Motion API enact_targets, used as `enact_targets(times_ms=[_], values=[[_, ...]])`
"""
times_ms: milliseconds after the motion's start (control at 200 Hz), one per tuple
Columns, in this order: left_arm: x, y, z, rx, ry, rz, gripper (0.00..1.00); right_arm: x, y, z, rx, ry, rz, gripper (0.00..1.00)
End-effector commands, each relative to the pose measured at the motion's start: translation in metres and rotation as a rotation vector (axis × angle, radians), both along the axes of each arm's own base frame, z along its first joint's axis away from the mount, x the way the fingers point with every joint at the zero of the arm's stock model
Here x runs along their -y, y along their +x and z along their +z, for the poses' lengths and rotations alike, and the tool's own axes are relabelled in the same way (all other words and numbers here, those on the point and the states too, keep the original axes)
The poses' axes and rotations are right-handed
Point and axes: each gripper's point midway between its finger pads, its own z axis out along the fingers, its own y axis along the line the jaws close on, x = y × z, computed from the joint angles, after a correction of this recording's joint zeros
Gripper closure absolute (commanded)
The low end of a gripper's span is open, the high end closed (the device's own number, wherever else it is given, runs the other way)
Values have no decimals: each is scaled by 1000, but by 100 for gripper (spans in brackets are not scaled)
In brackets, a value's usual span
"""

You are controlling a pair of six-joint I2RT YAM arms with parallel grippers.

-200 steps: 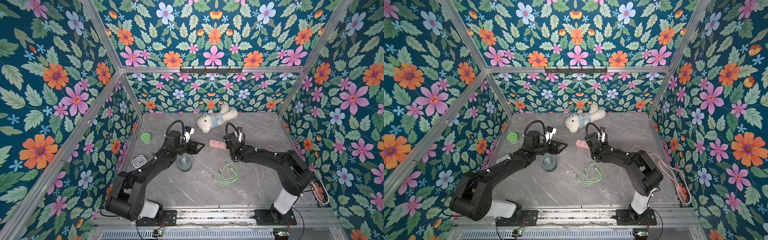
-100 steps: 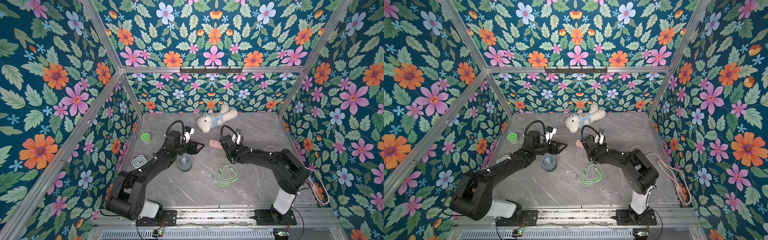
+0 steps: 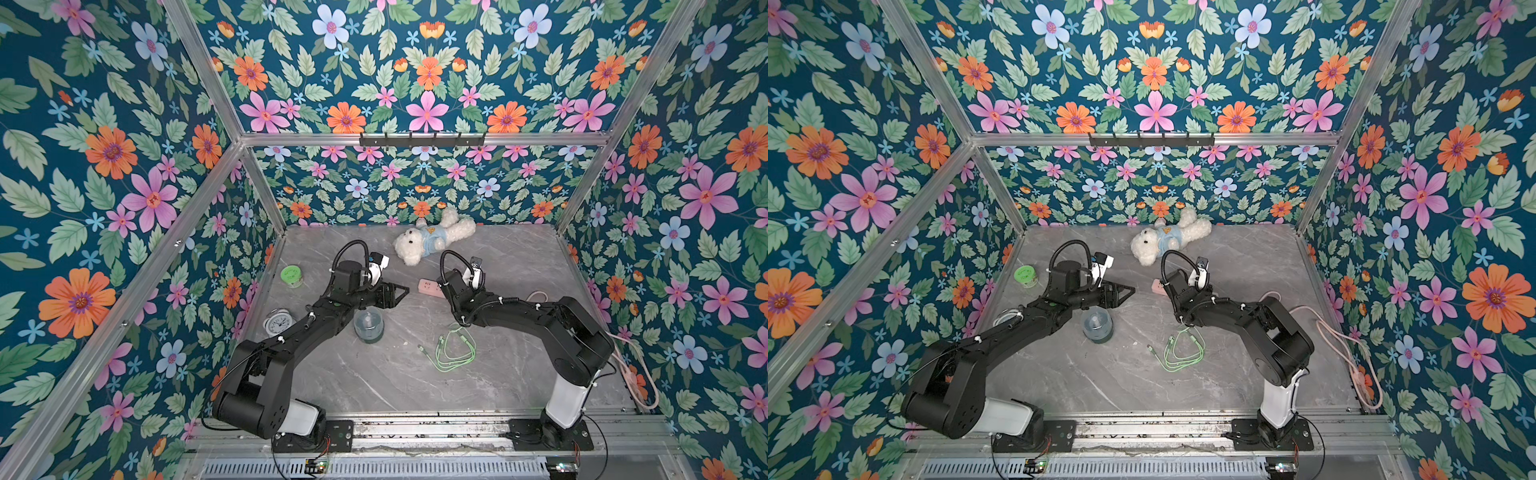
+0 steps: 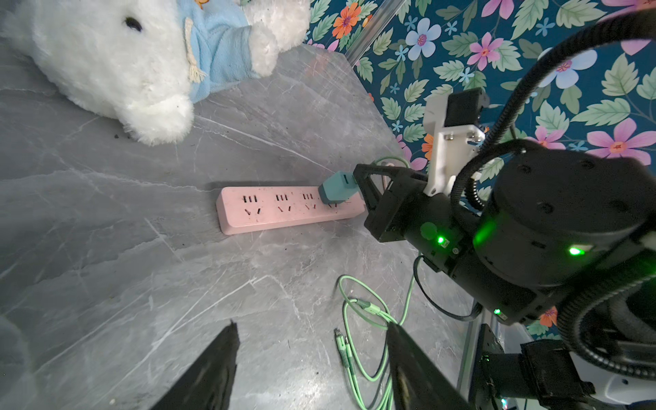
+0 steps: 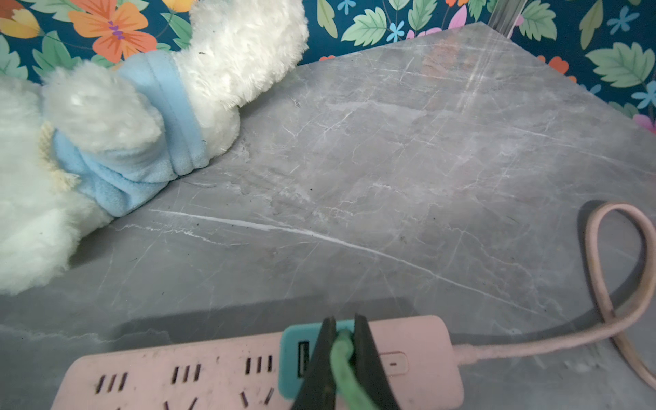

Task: Charge the cordless meat grinders
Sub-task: Insert the charging cable into the plug.

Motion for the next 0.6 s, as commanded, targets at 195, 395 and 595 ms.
enact_targets(times_ms=[195,395,595], values=[[0,3,8,17,-1,-2,32,-13,-74,-84,-461,97,314,100],[2,7,8,10,2,-2,31,-15,-65,-61,-431,91,319,100],[3,8,13,15,3,-7,30,-14,-53,-29,-382,52,321,69]])
